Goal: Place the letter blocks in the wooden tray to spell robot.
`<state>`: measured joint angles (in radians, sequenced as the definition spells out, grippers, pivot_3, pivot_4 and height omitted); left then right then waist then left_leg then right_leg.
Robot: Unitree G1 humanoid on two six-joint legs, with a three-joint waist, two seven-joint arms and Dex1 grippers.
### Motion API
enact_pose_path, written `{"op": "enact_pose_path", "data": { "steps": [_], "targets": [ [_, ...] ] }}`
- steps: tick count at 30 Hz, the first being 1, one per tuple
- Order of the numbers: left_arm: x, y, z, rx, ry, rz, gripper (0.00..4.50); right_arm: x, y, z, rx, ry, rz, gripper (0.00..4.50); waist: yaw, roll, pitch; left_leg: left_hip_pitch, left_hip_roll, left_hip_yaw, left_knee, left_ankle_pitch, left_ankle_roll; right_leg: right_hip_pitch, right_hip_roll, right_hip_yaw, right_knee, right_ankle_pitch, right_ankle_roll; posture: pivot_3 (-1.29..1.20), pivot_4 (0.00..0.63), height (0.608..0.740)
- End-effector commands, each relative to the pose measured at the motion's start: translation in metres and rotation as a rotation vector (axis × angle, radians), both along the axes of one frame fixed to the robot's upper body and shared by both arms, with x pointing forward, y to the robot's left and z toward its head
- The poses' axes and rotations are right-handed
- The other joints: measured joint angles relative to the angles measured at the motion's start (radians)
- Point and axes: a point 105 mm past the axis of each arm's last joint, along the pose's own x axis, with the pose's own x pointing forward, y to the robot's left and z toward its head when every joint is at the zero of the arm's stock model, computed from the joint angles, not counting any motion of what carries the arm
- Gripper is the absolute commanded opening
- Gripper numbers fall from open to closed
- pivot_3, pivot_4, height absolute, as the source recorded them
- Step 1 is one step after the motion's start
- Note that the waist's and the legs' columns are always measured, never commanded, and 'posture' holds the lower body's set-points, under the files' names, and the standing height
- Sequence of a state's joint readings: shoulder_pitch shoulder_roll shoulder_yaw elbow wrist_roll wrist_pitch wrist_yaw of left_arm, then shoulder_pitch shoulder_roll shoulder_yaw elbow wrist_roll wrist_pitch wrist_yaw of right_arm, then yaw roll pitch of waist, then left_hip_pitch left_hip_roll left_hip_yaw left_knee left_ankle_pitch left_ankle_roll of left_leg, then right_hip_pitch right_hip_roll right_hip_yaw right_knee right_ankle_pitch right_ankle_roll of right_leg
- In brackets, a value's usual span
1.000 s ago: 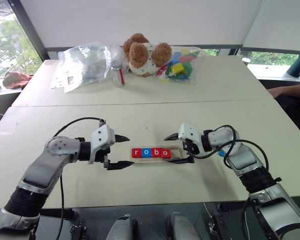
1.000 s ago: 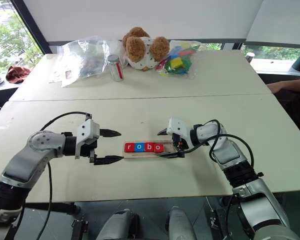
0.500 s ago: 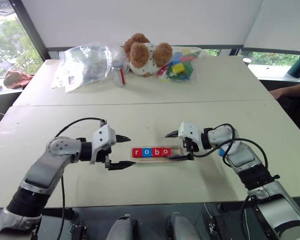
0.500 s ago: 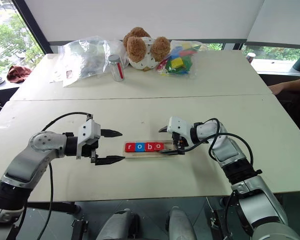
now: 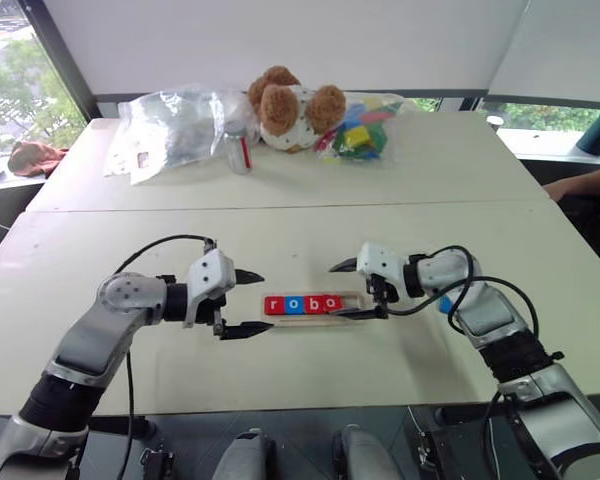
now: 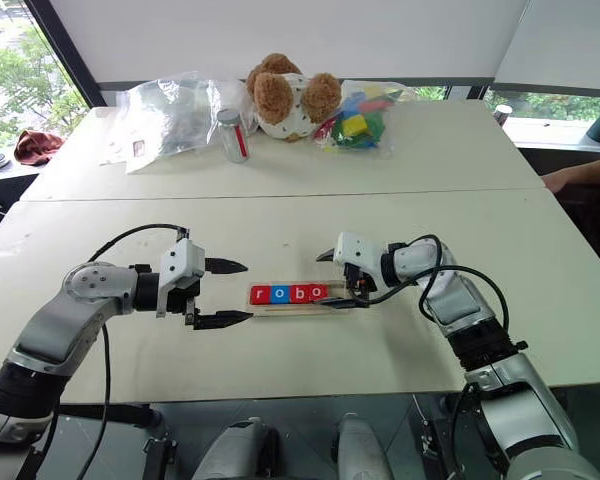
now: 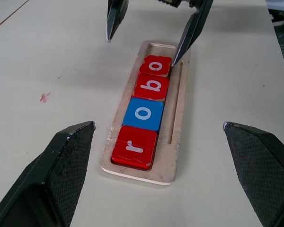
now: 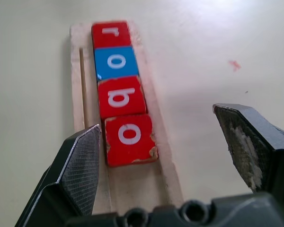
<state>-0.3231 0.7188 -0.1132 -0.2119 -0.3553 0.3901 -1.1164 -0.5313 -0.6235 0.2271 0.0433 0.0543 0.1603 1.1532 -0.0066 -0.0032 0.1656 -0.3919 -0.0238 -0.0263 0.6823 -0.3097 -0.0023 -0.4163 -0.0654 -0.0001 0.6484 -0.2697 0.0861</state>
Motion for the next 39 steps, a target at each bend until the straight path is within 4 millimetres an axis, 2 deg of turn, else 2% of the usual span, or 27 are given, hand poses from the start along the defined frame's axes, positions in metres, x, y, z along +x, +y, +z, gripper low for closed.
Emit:
{"op": "enact_pose_path", "data": {
  "steps": [1,4,7,9,12,16,20,31,34,38,39],
  "targets": [
    [-0.005,-0.008,0.019,-0.046,-0.047,-0.036,4.50,-0.003,-0.017,0.048,0.162,-0.062,-0.182,4.14,0.001,0.000,0.000,0.000,0.000,0.000,0.000,0.000,0.000,0.000,0.000,0.000,0.000,0.000,0.000,0.00,0.150,0.740],
    [-0.009,-0.014,0.021,-0.051,-0.048,-0.068,4.50,-0.006,-0.037,0.068,0.335,-0.070,-0.445,4.14,0.001,0.000,0.000,0.000,0.000,0.000,0.000,0.000,0.000,0.000,-0.001,0.000,0.000,0.000,0.000,0.00,0.150,0.740],
    [-0.014,-0.027,0.024,-0.069,-0.051,-0.126,4.50,-0.004,-0.075,0.070,0.505,-0.172,-0.874,4.14,0.000,0.000,-0.001,0.000,0.001,-0.001,-0.001,0.000,0.000,0.000,0.000,0.000,0.000,0.000,0.000,0.00,0.150,0.740],
    [-0.016,-0.038,0.026,-0.083,-0.059,-0.171,4.50,-0.015,-0.096,0.056,0.506,-0.222,-1.108,4.14,0.003,0.000,-0.001,0.000,0.000,-0.001,-0.002,0.000,-0.001,-0.001,0.000,0.001,0.001,0.000,0.000,0.00,0.150,0.740],
    [-0.014,-0.056,0.027,-0.110,-0.084,-0.218,4.50,-0.037,-0.123,0.018,0.399,-0.187,-1.432,4.14,0.013,0.001,-0.001,-0.001,-0.001,0.000,-0.001,0.001,-0.002,-0.003,-0.001,0.002,0.001,0.000,0.000,0.00,0.150,0.740],
    [-0.010,-0.072,0.028,-0.170,-0.093,-0.223,4.50,-0.058,-0.126,-0.005,0.338,-0.104,-1.553,4.14,0.013,0.001,-0.001,-0.001,-0.001,0.002,-0.001,0.001,-0.002,-0.003,0.001,0.004,0.002,0.000,0.000,0.00,0.150,0.740],
    [-0.011,-0.078,0.019,-0.156,-0.088,-0.237,4.50,-0.067,-0.116,-0.022,0.357,0.016,-1.608,4.14,-0.007,0.001,-0.001,0.001,0.000,0.003,-0.001,0.001,-0.001,-0.003,0.003,0.006,0.004,0.000,0.000,0.00,0.150,0.740],
    [-0.009,-0.077,0.007,-0.147,-0.083,-0.215,4.50,-0.041,-0.115,-0.043,0.358,0.111,-1.615,4.14,-0.008,0.001,-0.001,0.001,0.000,0.003,-0.001,0.001,-0.001,-0.003,0.005,0.005,0.005,0.000,0.000,0.00,0.150,0.740],
    [-0.009,-0.077,0.005,-0.146,-0.083,-0.203,4.50,-0.040,-0.117,-0.046,0.346,0.104,-1.628,3.22,-0.008,0.000,-0.002,0.002,0.000,0.003,0.000,0.001,-0.001,-0.002,0.005,0.005,0.005,0.000,0.000,0.00,0.150,0.740],
    [-0.008,-0.076,0.009,-0.146,-0.085,-0.194,4.50,-0.043,-0.116,-0.050,0.328,0.110,-1.629,1.17,-0.003,0.000,-0.002,0.002,0.000,0.003,0.000,0.001,-0.001,-0.002,0.005,0.005,0.005,0.000,0.000,0.00,0.150,0.740],
    [-0.008,-0.075,0.011,-0.146,-0.085,-0.194,4.50,-0.044,-0.115,-0.050,0.325,0.113,-1.628,1.17,-0.003,0.000,-0.002,0.002,0.000,0.003,0.000,0.001,-0.001,-0.002,0.005,0.005,0.005,0.000,0.000,0.00,0.150,0.740]
  ]
}}
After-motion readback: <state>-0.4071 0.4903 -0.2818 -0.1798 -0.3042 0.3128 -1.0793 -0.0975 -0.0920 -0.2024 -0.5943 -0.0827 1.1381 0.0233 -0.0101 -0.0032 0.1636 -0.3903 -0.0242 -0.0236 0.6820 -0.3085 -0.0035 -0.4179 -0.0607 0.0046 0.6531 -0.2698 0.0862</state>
